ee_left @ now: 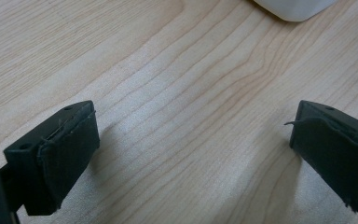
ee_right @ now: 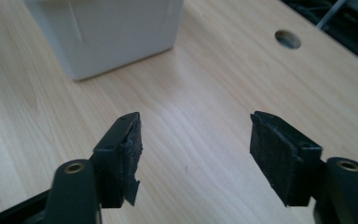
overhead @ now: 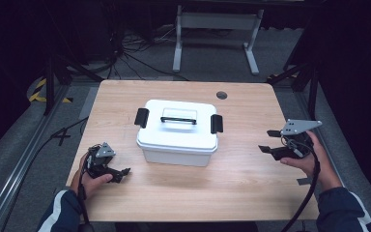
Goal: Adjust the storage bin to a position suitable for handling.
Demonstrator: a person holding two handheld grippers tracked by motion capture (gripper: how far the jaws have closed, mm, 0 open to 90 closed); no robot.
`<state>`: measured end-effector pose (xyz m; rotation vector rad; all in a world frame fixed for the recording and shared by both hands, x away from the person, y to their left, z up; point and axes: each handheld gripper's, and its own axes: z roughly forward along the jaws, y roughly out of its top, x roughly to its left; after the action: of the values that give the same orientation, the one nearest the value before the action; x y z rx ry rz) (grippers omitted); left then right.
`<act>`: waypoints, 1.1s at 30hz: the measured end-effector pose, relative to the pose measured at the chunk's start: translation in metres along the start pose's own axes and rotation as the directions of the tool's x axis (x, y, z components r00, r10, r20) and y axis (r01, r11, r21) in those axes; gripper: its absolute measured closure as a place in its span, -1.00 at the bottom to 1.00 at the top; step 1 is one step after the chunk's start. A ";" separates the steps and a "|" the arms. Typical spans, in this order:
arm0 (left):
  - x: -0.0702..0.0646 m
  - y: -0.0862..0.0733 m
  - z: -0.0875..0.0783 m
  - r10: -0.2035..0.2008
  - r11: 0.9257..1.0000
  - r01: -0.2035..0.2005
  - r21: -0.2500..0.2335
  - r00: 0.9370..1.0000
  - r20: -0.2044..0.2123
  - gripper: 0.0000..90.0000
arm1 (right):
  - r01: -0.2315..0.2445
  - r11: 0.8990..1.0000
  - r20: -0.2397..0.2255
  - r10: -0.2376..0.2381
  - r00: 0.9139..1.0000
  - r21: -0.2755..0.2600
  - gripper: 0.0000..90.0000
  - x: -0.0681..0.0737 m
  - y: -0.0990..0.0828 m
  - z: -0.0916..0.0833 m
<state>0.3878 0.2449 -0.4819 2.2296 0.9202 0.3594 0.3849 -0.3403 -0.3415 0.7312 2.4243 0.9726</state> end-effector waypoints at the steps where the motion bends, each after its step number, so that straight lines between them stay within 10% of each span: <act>1: 0.000 0.000 0.000 -0.001 1.000 0.001 0.001 1.000 0.001 -0.96 | 0.008 1.000 -0.005 -0.008 1.000 -0.003 -0.18 0.001 0.005 -0.001; 15: -0.001 -0.001 0.000 -0.012 1.000 0.012 0.002 1.000 0.005 -0.96 | 0.144 0.990 -0.041 -0.144 0.989 -0.005 -0.12 0.015 0.083 0.005; 33: -0.001 -0.001 0.000 -0.010 1.000 0.010 0.001 1.000 0.002 -0.96 | 0.224 0.975 -0.091 -0.223 0.970 -0.005 -0.05 0.037 0.134 0.039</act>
<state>0.3868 0.2449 -0.4821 2.2249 0.9300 0.3517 0.4199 -0.2159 -0.2778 0.4104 2.5217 0.9272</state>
